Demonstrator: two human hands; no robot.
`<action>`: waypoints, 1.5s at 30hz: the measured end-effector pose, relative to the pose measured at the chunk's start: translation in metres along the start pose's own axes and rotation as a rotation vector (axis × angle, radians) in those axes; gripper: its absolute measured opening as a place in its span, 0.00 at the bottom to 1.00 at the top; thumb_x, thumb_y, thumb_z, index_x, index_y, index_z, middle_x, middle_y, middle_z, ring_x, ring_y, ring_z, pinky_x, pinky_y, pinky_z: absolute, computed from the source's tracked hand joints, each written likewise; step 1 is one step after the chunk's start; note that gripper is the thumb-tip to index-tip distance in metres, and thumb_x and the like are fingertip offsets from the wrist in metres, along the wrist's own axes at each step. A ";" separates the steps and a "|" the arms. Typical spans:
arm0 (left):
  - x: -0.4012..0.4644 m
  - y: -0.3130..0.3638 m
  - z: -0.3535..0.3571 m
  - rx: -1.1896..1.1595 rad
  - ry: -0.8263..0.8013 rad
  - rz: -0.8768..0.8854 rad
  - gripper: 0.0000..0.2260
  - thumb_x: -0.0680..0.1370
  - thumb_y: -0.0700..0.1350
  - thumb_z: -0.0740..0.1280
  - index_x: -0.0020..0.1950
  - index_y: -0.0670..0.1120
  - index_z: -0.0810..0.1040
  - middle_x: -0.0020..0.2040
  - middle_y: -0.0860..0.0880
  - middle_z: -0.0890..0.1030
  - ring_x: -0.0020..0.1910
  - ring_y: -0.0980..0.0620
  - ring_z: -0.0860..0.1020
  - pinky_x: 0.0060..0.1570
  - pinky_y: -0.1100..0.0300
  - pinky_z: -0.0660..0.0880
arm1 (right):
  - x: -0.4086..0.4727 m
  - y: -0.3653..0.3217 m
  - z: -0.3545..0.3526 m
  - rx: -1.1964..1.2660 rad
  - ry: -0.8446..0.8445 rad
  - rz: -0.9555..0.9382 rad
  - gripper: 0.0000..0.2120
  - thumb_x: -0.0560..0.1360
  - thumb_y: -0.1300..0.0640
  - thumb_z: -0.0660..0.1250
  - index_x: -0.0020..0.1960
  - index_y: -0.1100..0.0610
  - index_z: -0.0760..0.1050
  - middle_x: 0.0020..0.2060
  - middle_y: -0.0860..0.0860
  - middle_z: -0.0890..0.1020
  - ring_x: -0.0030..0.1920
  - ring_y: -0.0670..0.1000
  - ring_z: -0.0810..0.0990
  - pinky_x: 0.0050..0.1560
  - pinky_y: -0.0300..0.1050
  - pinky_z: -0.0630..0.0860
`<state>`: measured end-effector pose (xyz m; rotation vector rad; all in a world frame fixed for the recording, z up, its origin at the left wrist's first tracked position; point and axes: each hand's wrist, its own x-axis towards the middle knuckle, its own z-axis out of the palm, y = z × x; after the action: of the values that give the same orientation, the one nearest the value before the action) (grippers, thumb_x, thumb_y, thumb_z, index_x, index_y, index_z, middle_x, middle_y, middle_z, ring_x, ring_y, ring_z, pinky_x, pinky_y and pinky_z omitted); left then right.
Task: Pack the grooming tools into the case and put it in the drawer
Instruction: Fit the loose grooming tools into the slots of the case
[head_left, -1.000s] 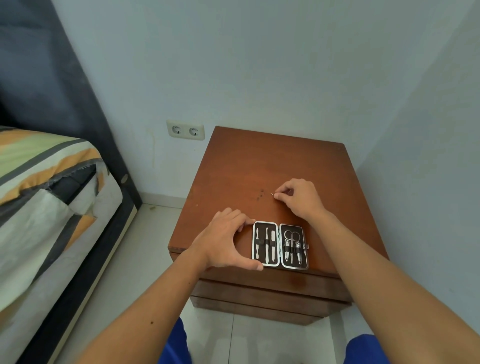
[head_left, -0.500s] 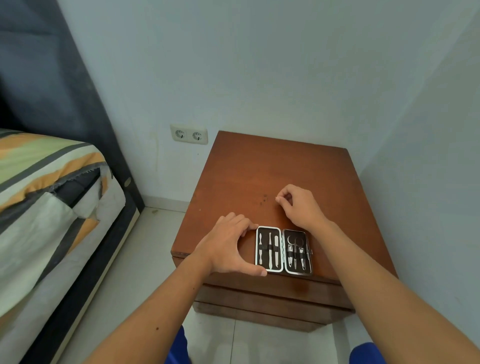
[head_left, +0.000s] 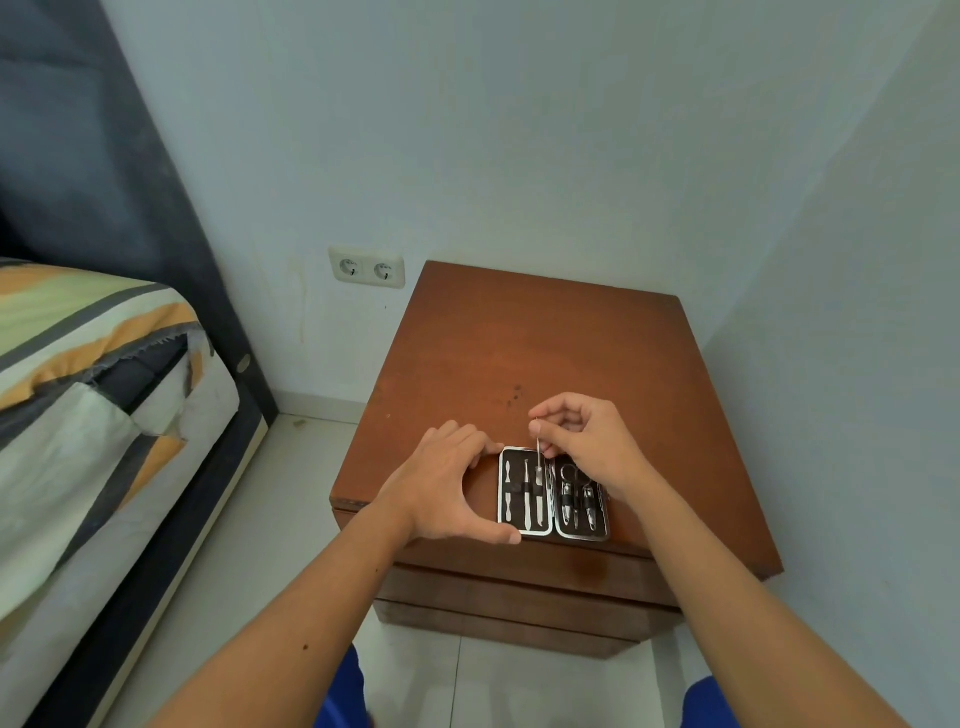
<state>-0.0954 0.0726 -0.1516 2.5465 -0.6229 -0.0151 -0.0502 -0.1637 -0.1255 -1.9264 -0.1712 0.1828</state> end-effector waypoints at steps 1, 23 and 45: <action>0.000 0.001 0.001 0.001 -0.001 0.001 0.40 0.58 0.79 0.74 0.61 0.55 0.75 0.46 0.60 0.70 0.47 0.56 0.67 0.53 0.58 0.67 | -0.002 0.002 0.002 -0.026 -0.001 0.001 0.05 0.75 0.59 0.78 0.51 0.54 0.85 0.41 0.54 0.89 0.40 0.53 0.85 0.53 0.56 0.84; -0.002 -0.003 0.000 0.021 0.005 -0.006 0.39 0.58 0.80 0.73 0.58 0.56 0.75 0.45 0.60 0.70 0.47 0.54 0.68 0.52 0.57 0.68 | 0.002 0.006 0.020 -0.144 -0.054 -0.018 0.06 0.73 0.55 0.80 0.47 0.51 0.85 0.39 0.46 0.88 0.37 0.38 0.81 0.45 0.35 0.76; -0.003 0.000 -0.001 0.013 -0.007 -0.012 0.39 0.59 0.81 0.72 0.59 0.57 0.75 0.46 0.60 0.70 0.47 0.55 0.68 0.53 0.57 0.69 | -0.022 0.015 0.011 -0.592 -0.168 -0.203 0.31 0.70 0.38 0.77 0.70 0.45 0.78 0.57 0.41 0.73 0.61 0.45 0.65 0.65 0.40 0.64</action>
<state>-0.0978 0.0744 -0.1510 2.5641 -0.6121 -0.0239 -0.0731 -0.1634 -0.1424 -2.4613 -0.5832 0.1693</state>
